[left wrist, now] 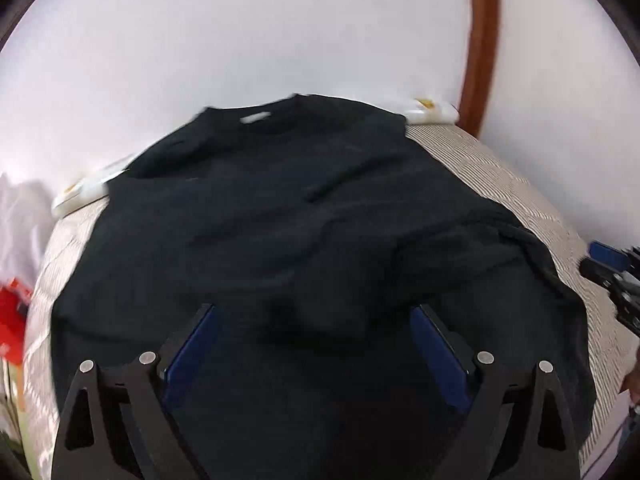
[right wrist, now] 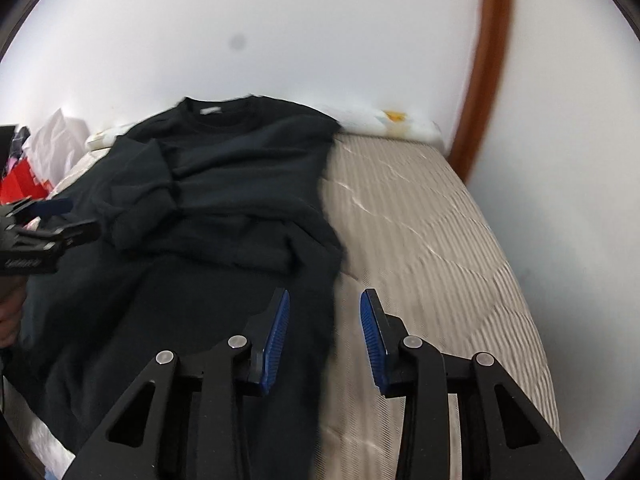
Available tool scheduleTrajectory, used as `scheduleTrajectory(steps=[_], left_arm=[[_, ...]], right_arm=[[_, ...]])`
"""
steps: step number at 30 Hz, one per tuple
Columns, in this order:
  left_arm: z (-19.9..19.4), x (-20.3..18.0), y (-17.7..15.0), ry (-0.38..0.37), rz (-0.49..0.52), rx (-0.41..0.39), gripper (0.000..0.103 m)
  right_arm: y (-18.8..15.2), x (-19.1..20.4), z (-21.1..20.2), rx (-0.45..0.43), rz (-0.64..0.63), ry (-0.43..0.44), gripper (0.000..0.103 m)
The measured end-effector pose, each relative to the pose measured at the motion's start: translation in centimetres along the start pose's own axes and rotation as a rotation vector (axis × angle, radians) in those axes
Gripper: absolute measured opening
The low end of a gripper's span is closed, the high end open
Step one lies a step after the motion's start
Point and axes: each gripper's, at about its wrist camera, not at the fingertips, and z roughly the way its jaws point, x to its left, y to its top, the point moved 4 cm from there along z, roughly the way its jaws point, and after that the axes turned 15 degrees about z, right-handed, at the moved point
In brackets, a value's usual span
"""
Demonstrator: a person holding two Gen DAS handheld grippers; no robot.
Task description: Fold small clothes
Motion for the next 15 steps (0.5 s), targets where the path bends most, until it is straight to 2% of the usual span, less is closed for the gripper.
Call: scheduleTrajectory(steps=[3,6,9,12,13,14,15], left_arm=[[2.5,-1.7,1.5,0.031,0.045,0.004,0.092],[5.3,-3.0,2.5,0.057,0.087,0.048,0.087],[7.9,-3.1,2.6,0.119,0.094,0.105,0.076],[8.2,-2.3,2.4,0.172,0.049,0.097,0.047],[8.0,-1.9,2.4,0.193,0.049,0.103,0.027],[7.5,-1.4,2.5,0.177,0.043,0.098,0.013],[6.7,-0.5,2.7,0.122,0.002,0.079,0.012]], right_arm=[[-1.1,-2.3,-0.3,0.008,0.029,-0.015,0.036],[-2.0,-3.8,-0.8,0.008,0.052,-0.023,0.036],[-2.4,-4.4,-1.2,0.002,0.061,-0.035,0.036],[-2.4,-4.1,-1.2,-0.005,0.052,-0.048,0.036],[-2.3,-3.7,-1.2,-0.008,0.047,-0.046,0.036],[-2.2,-3.3,-1.2,-0.008,0.044,-0.043,0.036],[-1.9,-2.7,-1.2,-0.012,0.038,-0.039,0.036]])
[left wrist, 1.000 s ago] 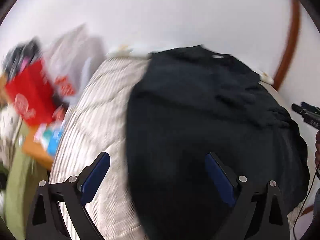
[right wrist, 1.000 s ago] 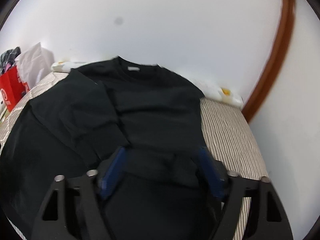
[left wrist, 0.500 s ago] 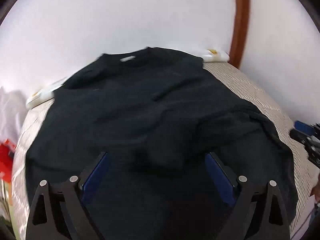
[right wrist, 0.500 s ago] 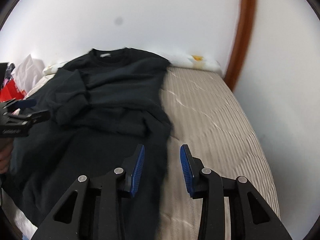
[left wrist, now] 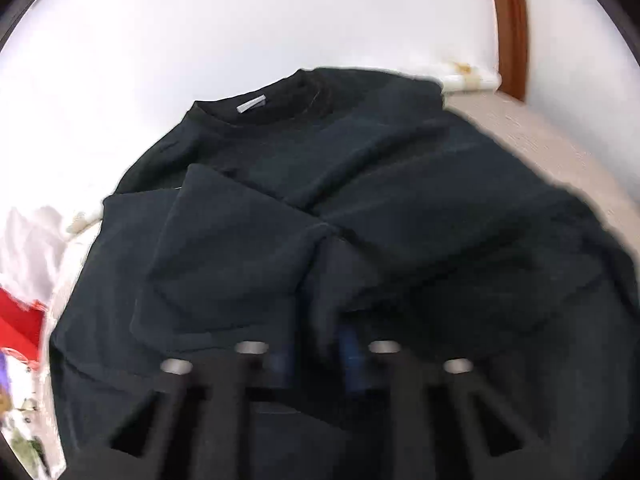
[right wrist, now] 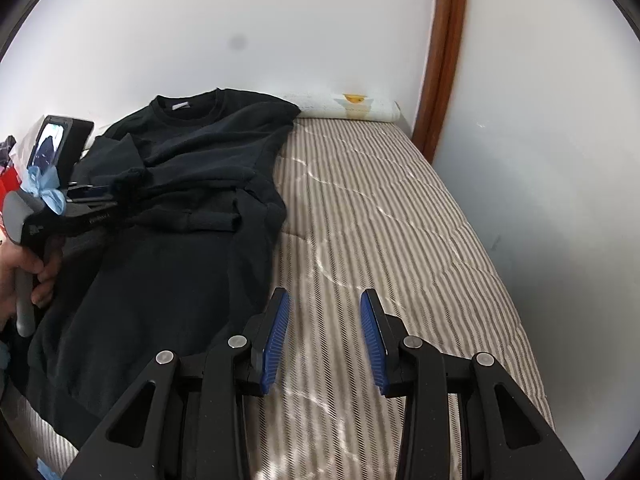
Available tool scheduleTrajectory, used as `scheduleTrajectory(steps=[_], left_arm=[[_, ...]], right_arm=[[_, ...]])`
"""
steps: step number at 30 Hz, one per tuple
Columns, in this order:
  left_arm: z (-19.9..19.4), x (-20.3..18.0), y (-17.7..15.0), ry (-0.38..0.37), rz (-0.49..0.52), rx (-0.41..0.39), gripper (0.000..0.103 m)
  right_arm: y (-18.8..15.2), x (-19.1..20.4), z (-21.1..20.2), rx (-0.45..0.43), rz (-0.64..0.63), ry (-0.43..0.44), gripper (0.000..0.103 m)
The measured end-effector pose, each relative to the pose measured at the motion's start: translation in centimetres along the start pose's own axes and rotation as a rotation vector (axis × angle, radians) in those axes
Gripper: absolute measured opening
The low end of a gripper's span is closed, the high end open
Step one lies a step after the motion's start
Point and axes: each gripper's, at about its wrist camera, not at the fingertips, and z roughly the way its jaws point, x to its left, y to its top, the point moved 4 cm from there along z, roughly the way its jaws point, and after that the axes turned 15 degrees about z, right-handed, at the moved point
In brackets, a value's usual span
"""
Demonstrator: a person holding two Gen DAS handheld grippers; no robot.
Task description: Fold small clothes
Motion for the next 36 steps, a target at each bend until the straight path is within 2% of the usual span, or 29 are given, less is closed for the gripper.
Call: scheduleTrajectory(steps=[2,3,6,8,12,17,18,20,22,25,28,32,34,35,36], left_arm=[[-1.6,2.4,0.0,-0.059,-0.088,-0.032,0.009],[-2.7,4.3,0.0,-0.059,-0.123,-0.056,0.009],[-5.5,9.7,-0.6,-0.008,-0.205,-0.124,0.009],[-6.7,13.1,-1.7,0.026,-0.251,-0.142,0.009],[-6.8,20.0,-5.0,0.112,-0.328,-0.114,0.009],[-3.8,26.7,-11.3,0.084,-0.49,-0.008,0.017],[-3.3,27.2,-12.3,0.088,-0.501,0.012,0.02],[-2.5,28.3,-14.2,0.057,-0.523,0.033,0.033],[-1.8,28.6,-15.1,0.019,-0.538,0.028,0.038],[-1.4,28.3,-15.4,-0.031,-0.525,-0.002,0.045],[-0.8,27.9,-14.4,-0.098,-0.504,-0.033,0.052],[1.0,26.8,-13.6,-0.115,-0.503,-0.001,0.054],[1.3,26.5,-13.3,-0.107,-0.501,-0.003,0.051],[1.3,26.4,-13.2,-0.102,-0.499,-0.008,0.045],[1.3,26.4,-13.1,-0.089,-0.498,-0.008,0.042]], right_arm=[[0.4,1.1,-0.1,-0.01,-0.012,0.007,0.036],[0.6,1.5,-0.2,-0.015,-0.018,0.012,0.036],[1.7,4.2,-0.3,-0.035,-0.042,0.042,0.036],[2.4,5.9,-0.1,-0.042,-0.056,0.06,0.037],[3.8,9.5,1.4,-0.04,-0.082,0.077,0.036],[5.0,13.4,4.0,-0.019,-0.114,0.088,0.037],[5.1,14.1,4.5,-0.017,-0.131,0.084,0.038],[5.1,15.4,5.6,-0.016,-0.178,0.076,0.044],[4.9,16.6,7.0,-0.005,-0.229,0.073,0.056],[4.5,17.6,8.7,0.007,-0.276,0.052,0.056],[4.2,18.0,11.3,0.04,-0.302,0.024,0.056],[3.6,18.3,13.3,0.057,-0.339,-0.008,0.056],[3.6,18.4,13.6,0.038,-0.363,-0.006,0.051],[3.4,18.6,13.6,0.034,-0.376,-0.002,0.04],[3.3,18.9,13.6,0.03,-0.398,0.008,0.022]])
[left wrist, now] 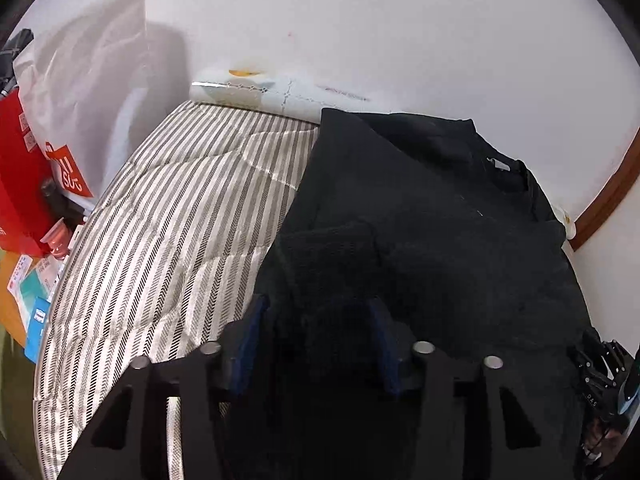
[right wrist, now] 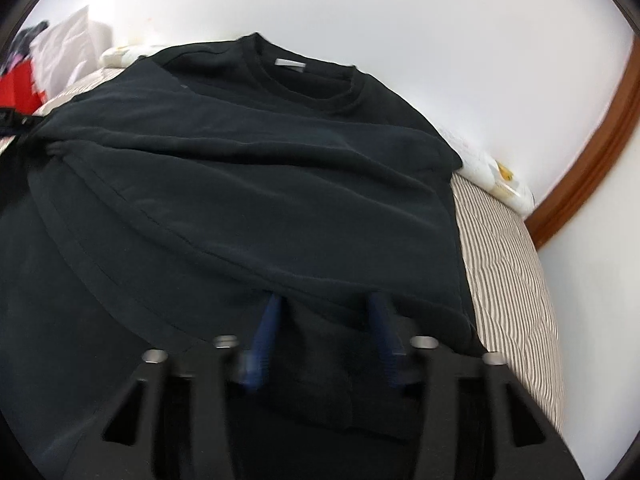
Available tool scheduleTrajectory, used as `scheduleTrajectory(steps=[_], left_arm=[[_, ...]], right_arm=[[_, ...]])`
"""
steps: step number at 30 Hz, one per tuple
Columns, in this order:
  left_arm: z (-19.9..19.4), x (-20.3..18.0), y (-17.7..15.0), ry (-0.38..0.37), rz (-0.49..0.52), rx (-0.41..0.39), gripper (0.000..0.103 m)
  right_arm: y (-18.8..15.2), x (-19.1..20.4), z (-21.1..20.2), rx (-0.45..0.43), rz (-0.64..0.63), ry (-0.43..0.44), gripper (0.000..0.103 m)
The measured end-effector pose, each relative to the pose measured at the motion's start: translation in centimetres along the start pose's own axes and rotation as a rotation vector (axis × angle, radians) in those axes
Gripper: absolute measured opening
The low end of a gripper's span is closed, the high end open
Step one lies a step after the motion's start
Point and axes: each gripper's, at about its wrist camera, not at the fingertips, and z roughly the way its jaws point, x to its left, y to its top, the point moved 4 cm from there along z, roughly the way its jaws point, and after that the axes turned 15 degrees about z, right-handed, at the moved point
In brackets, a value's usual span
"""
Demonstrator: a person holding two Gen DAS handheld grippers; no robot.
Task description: Fold small clothes
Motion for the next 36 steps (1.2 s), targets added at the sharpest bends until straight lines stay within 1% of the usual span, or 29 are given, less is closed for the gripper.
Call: scheduleTrajectory(steps=[1,2,3,4,5,6,8,9,11,12,14,15,16,17,18,19,21,22,24,25,26,29,31,34,36], left_arm=[[-0.1,0.1,0.0,0.013,0.002,-0.001,0.032],[-0.2,0.2,0.1,0.038,0.005,-0.005,0.02],[-0.3,0.4,0.2,0.053,0.008,-0.008,0.015],[-0.5,0.8,0.2,0.063,0.004,-0.017,0.006],[-0.8,1.2,0.3,0.068,-0.01,-0.027,0.006],[-1.1,1.7,0.3,0.058,-0.029,-0.036,0.005],[-1.3,2.5,0.3,0.034,-0.066,-0.04,0.005],[-1.2,2.7,0.2,0.039,-0.07,-0.039,0.005],[-0.9,2.7,0.1,0.047,-0.066,-0.029,0.005],[-0.8,2.6,0.0,0.052,-0.067,-0.024,0.005],[-0.7,2.4,-0.2,0.063,-0.064,-0.007,0.006],[-0.7,2.3,-0.3,0.062,-0.059,-0.001,0.006],[-0.9,2.2,-0.4,0.056,-0.053,0.003,0.008],[-1.1,2.1,-0.5,0.057,-0.05,0.008,0.013],[-1.2,2.0,-0.6,0.06,-0.045,0.01,0.014],[-1.5,1.8,-0.8,0.067,-0.039,0.011,0.014],[-2.1,1.5,-1.1,0.081,-0.03,0.012,0.014],[-2.4,1.2,-1.3,0.09,-0.022,0.014,0.014],[-3.4,0.6,-1.8,0.101,-0.008,0.009,0.014],[-3.9,0.3,-2.2,0.108,0.002,0.005,0.016],[-4.6,0.1,-2.5,0.111,0.009,-0.001,0.019],[-6.2,-0.5,-3.9,0.098,0.013,-0.011,0.02],[-7.0,-0.9,-5.1,0.098,0.015,-0.005,0.02],[-8.1,-1.3,-7.4,0.109,0.029,0.013,0.02],[-8.6,-1.4,-9.1,0.102,0.037,0.032,0.02]], right_arm=[[-0.1,0.2,-0.1,-0.005,-0.015,0.002,0.007],[-0.1,0.5,-0.2,-0.017,-0.044,-0.014,0.007],[-0.3,0.6,-0.5,-0.026,-0.069,-0.018,0.006],[-0.2,0.4,-1.1,-0.046,-0.082,-0.016,0.005],[-0.2,0.2,-2.0,-0.069,-0.082,-0.006,0.005],[-0.3,-0.1,-3.0,-0.092,-0.083,0.004,0.004],[-0.7,-0.6,-4.4,-0.139,-0.111,-0.003,0.004],[-1.0,-0.8,-4.5,-0.137,-0.117,0.0,0.004],[-1.5,-1.0,-3.6,-0.09,-0.101,0.016,0.005],[-2.0,-1.1,-2.8,-0.047,-0.096,0.027,0.006],[-2.4,-1.5,-2.6,-0.017,-0.092,0.03,0.006],[-2.4,-1.8,-3.0,-0.024,-0.071,0.046,0.01],[-2.4,-2.3,-3.8,-0.041,-0.034,0.079,0.015],[-2.1,-2.7,-4.3,-0.056,0.003,0.108,0.018],[-1.9,-3.2,-4.7,-0.069,0.04,0.131,0.028],[-1.7,-3.6,-5.0,-0.087,0.082,0.142,0.034],[-1.4,-3.9,-4.5,-0.097,0.123,0.117,0.035],[-1.4,-4.2,-3.6,-0.073,0.145,0.083,0.035],[-1.8,-4.4,-1.5,0.006,0.173,0.044,0.035],[-2.1,-4.5,-0.9,0.035,0.186,0.038,0.035],[-2.2,-4.4,-0.9,0.043,0.201,0.038,0.035],[-2.8,-5.0,-2.7,0.05,0.27,0.057,0.039],[-3.5,-5.6,-4.5,0.03,0.312,0.07,0.054],[-5.2,-6.5,-7.2,0.016,0.35,0.066,0.056],[-6.5,-7.0,-8.3,0.033,0.359,0.06,0.056]])
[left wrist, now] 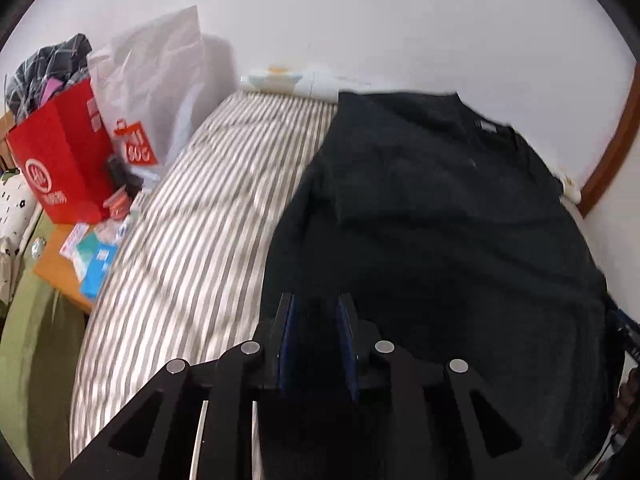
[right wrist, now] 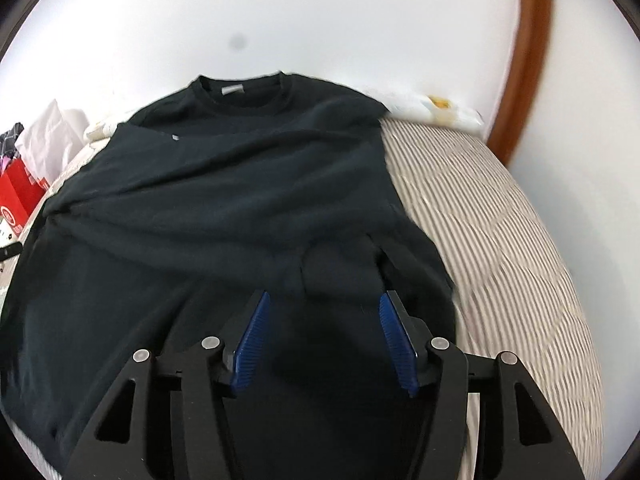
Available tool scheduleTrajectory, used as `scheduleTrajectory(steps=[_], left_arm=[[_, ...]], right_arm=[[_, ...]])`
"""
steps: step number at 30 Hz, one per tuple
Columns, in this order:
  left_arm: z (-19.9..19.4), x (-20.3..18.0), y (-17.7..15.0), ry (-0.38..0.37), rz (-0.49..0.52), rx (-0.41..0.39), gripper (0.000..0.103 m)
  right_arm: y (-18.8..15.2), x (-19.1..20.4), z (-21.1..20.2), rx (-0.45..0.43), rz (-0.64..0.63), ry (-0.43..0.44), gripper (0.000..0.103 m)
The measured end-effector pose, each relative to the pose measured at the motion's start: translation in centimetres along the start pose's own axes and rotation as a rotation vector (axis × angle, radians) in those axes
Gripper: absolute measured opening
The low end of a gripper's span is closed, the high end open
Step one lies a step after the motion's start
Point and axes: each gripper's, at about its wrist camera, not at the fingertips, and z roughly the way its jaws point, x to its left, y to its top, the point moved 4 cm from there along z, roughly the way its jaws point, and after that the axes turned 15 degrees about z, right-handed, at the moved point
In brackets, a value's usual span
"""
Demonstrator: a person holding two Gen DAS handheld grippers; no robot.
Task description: Fold small clothes
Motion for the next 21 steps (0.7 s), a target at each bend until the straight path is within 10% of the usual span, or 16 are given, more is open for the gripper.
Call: scheduleTrajectory(steps=[5,21], left_arm=[[-1.6,0.2,-4.0,0.02,0.029,0.011,0.045],[-3.3,1.7,-8.6,0.038,0.064,-0.037,0.057]], right_arm=[[-3.5,-2.7,-2.8,-0.053,0.017,-0.107,0.056],[-9.5,-4.1,-3.2,0.033,0.112,-0.164,0.056]])
